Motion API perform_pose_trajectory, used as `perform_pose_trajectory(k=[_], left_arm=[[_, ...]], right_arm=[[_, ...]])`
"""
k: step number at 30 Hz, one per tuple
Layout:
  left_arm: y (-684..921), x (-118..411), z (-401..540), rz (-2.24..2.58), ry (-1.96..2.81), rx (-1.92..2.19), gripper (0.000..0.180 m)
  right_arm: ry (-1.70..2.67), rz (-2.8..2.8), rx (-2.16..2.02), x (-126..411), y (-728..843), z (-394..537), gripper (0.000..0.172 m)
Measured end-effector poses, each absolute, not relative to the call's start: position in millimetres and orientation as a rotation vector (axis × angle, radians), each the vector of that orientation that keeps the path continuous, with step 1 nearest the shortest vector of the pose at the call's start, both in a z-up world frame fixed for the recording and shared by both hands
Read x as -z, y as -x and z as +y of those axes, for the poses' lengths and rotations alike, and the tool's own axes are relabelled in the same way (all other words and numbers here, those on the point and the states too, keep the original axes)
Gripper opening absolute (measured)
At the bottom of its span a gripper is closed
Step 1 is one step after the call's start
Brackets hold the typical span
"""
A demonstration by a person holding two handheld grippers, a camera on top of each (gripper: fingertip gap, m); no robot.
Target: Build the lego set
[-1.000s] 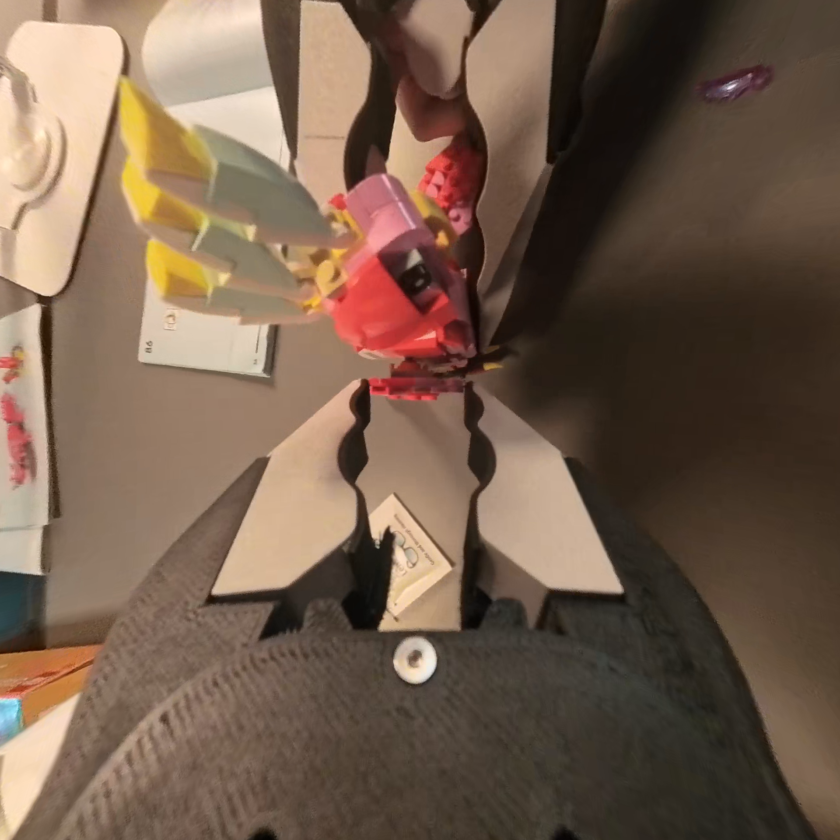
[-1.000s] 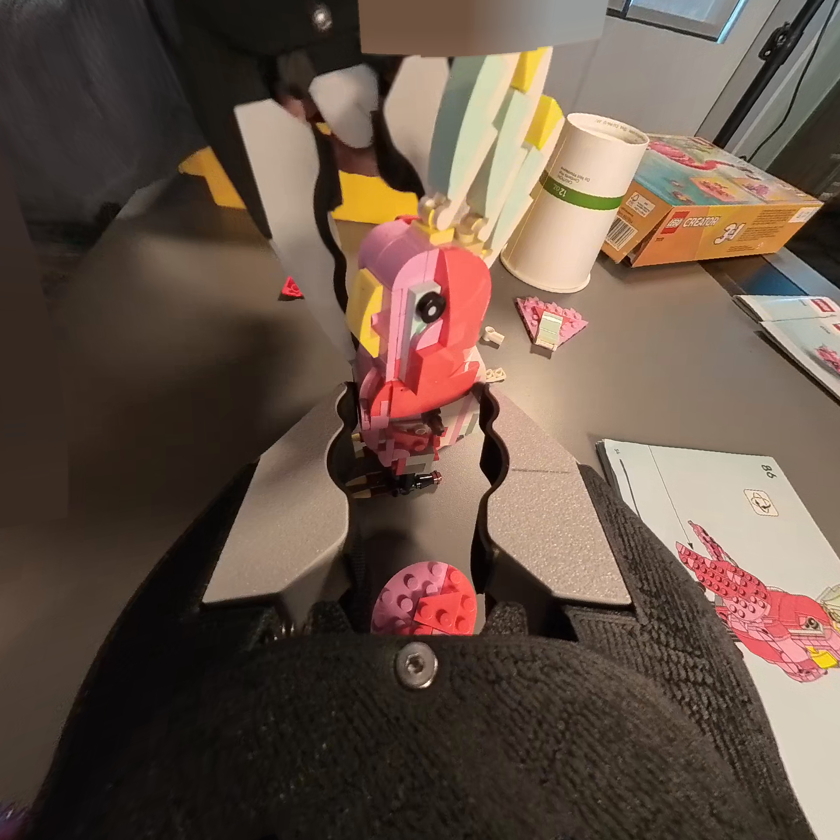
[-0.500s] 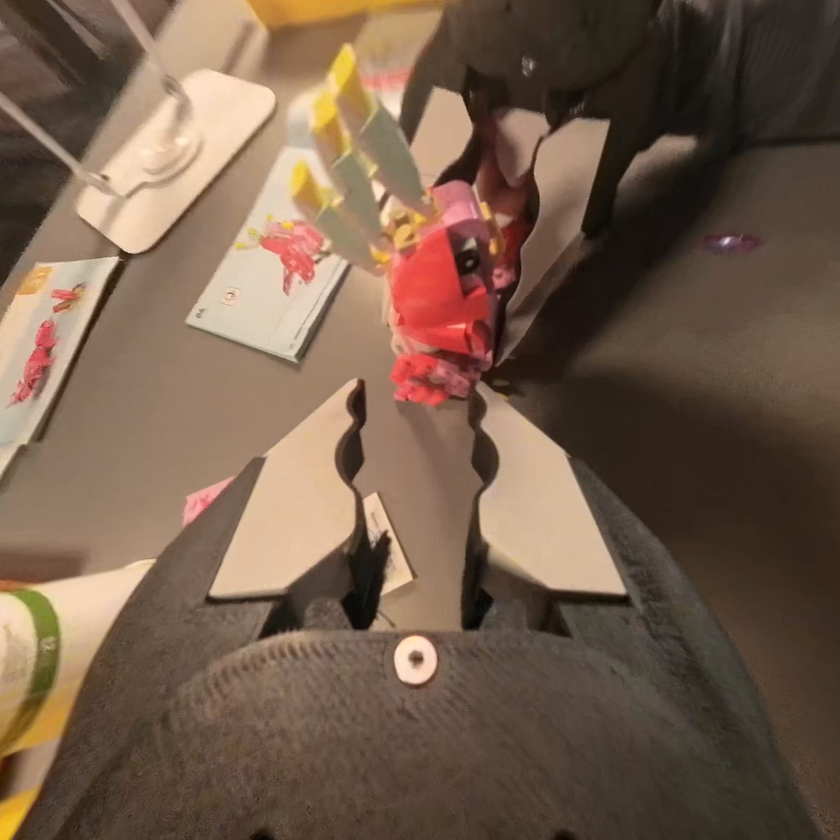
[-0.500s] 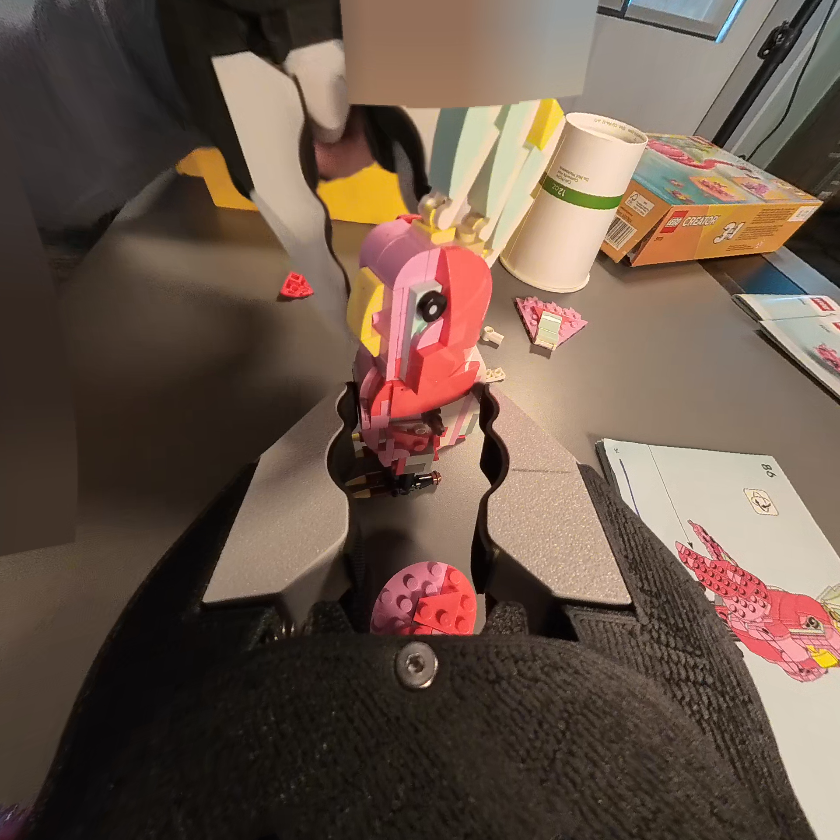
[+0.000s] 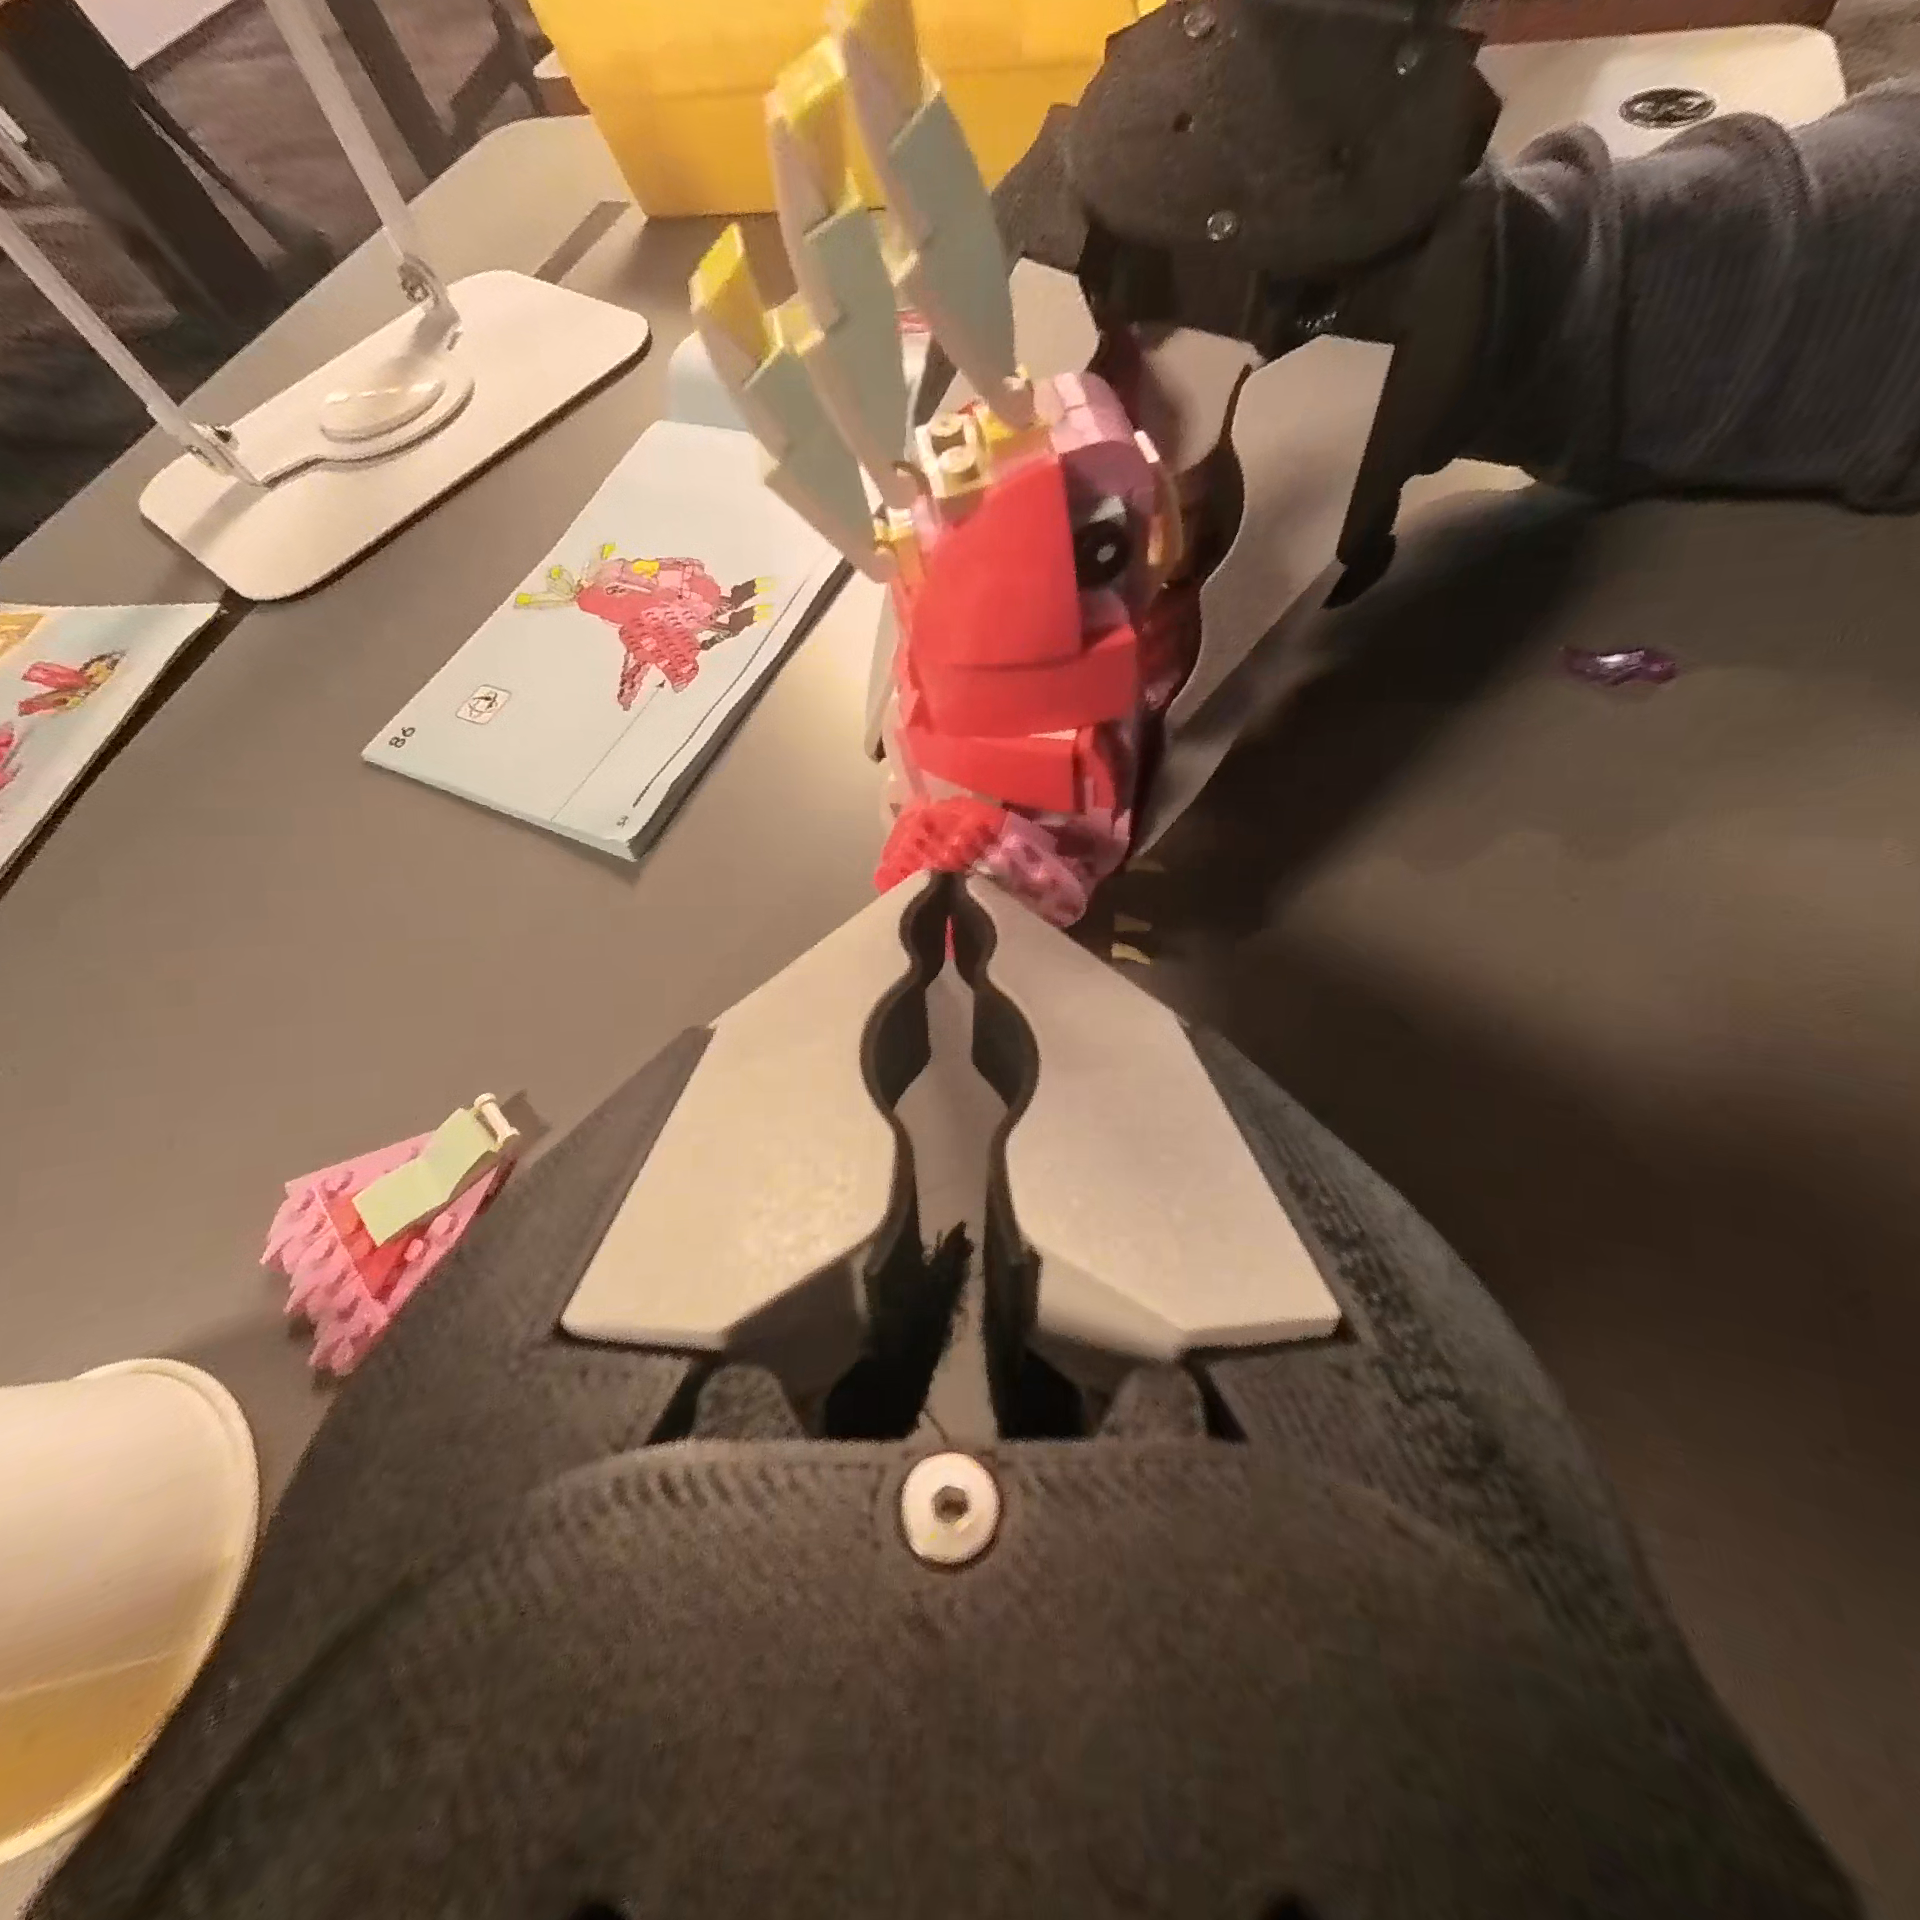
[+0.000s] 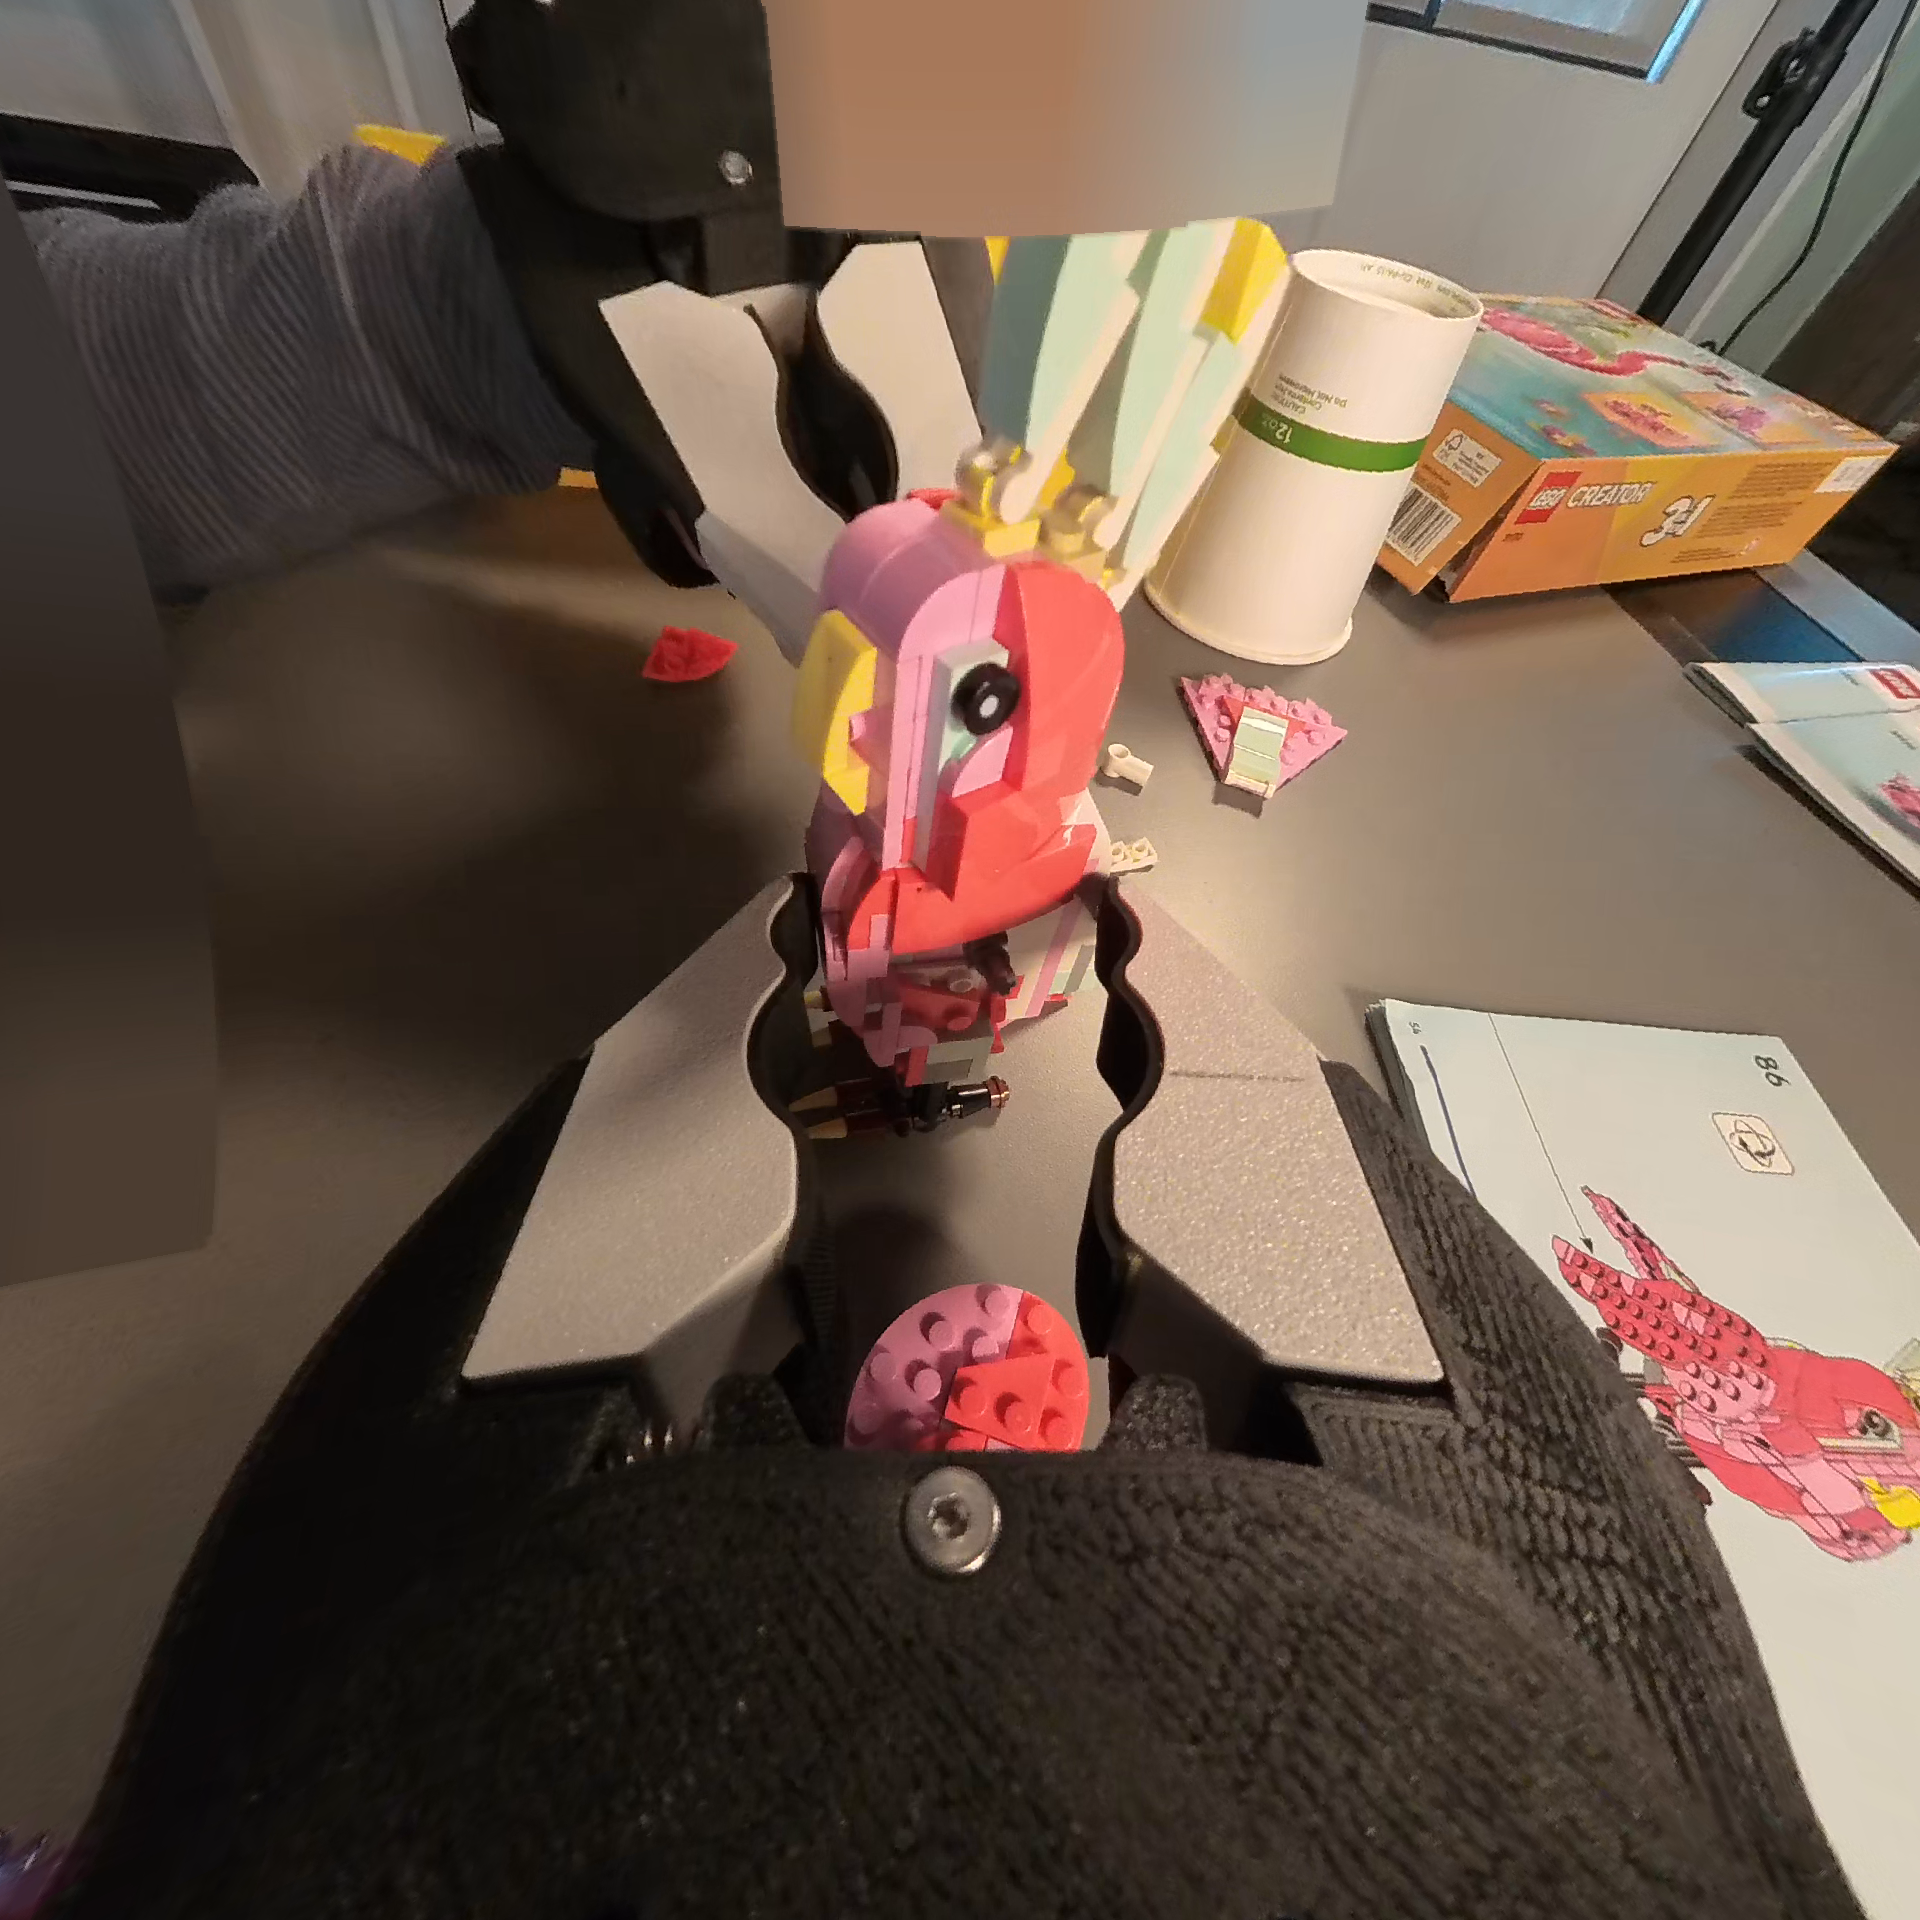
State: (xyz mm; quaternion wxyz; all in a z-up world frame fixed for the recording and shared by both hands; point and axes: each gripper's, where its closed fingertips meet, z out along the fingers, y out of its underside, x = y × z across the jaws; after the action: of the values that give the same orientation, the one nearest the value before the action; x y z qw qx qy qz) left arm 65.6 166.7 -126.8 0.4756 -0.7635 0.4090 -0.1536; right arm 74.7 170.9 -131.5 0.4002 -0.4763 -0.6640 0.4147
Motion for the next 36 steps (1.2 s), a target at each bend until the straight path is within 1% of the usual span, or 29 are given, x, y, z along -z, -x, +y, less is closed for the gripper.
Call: perform_pose_trajectory(k=[2, 3, 5, 6, 7, 8, 9, 11, 15, 18, 21, 25, 28, 32, 36], left_arm=[[-56.8, 123.8, 171.0, 0.957, 1.860, 0.324, 0.000], [-53.1, 118.4, 172.7, 0.921, 1.837, 0.318, 0.003], [-56.3, 102.9, 170.2, 0.864, 1.775, 0.415, 0.042], [-60.7, 96.9, 168.6, 0.852, 1.753, 0.472, 0.066], [-67.2, 95.1, 166.7, 0.860, 1.751, 0.528, 0.082], [-73.8, 97.5, 165.6, 0.883, 1.770, 0.565, 0.095], [-79.5, 102.8, 166.1, 0.914, 1.795, 0.570, 0.101], [-89.4, 111.6, 168.6, 0.985, 1.800, 0.540, 0.099], [-101.3, 117.1, 171.6, 1.034, 1.782, 0.554, 0.087], [-103.3, 113.7, 172.8, 1.027, 1.761, 0.578, 0.083], [-102.5, 111.7, 173.2, 1.019, 1.754, 0.581, 0.083], [-89.6, 110.3, 172.9, 0.971, 1.770, 0.547, 0.089], [-76.0, 104.8, 169.0, 0.899, 1.770, 0.522, 0.091], [-61.3, 104.2, 156.0, 0.818, 1.796, 0.415, 0.097], [-64.2, 104.5, 123.2, 0.750, 1.770, 0.350, 0.092]], right_arm=[[1.202, -1.680, -1.046, 131.4, -74.9, 170.8, 0.053], [1.202, -1.680, -1.046, 131.4, -74.9, 170.8, 0.053], [1.204, -1.679, -1.047, 131.2, -75.0, 170.9, 0.053], [1.205, -1.678, -1.046, 131.2, -74.9, 171.0, 0.053], [1.208, -1.676, -1.045, 131.2, -74.8, 171.2, 0.053], [1.212, -1.673, -1.044, 131.1, -74.6, 171.5, 0.053], [1.219, -1.669, -1.044, 131.1, -74.5, 171.8, 0.053], [1.229, -1.661, -1.044, 130.8, -74.4, 172.0, 0.053], [1.239, -1.649, -1.016, 131.2, -74.7, 173.0, 0.053], [1.254, -1.645, -1.033, 130.1, -76.5, 171.4, 0.060], [1.276, -1.629, -1.081, 127.4, -78.0, 171.0, 0.064], [1.342, -1.605, -1.020, 122.6, -96.8, 190.6, 0.074], [1.476, -1.561, -0.959, 122.5, -128.3, 215.1, 0.075], [1.724, -1.626, -0.851, 146.4, -173.4, 219.2, 0.076], [1.846, -1.720, -0.737, 179.5, -193.4, 200.2, 0.073]])
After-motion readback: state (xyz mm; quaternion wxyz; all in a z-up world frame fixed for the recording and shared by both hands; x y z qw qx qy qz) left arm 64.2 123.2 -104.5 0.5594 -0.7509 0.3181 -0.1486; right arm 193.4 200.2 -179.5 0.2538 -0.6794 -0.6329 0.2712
